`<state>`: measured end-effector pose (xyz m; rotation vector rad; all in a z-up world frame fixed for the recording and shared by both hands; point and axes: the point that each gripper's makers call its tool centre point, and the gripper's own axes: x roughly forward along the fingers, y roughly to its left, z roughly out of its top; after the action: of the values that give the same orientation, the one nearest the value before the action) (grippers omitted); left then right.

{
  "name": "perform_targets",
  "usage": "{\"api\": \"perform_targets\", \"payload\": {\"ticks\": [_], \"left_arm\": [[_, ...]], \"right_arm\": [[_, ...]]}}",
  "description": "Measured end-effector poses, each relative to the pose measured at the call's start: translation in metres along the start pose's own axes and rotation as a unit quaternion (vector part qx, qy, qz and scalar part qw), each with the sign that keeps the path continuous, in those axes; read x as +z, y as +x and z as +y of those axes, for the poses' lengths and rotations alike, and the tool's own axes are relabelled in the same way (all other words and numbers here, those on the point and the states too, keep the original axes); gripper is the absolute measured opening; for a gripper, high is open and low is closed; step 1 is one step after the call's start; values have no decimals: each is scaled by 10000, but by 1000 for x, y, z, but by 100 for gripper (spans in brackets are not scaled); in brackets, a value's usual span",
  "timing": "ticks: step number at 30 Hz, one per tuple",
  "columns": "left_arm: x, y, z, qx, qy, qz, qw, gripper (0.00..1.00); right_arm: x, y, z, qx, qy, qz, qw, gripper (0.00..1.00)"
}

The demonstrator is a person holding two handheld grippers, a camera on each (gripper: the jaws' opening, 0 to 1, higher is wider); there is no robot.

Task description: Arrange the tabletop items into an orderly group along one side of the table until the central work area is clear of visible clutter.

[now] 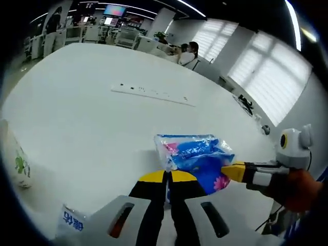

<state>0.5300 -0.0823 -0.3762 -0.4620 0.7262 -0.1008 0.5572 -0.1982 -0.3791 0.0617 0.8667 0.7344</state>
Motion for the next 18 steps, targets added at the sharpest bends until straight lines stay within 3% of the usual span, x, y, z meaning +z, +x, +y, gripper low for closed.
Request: {"api": "perform_targets", "payload": {"ticks": [4,13,18], "left_arm": [[-5,4,4,32,-8,87,10000,0],[-15,15,3,6,-27,234,9997,0],[-17,19,-1,-20,-144,268,9995,0]], "right_arm": [[-3,18,-7,25,-60,118,9999,0],[-9,17,-19,4,-113,260,9996,0],[-9,21,-26,-92,93,268,9996,0]]}}
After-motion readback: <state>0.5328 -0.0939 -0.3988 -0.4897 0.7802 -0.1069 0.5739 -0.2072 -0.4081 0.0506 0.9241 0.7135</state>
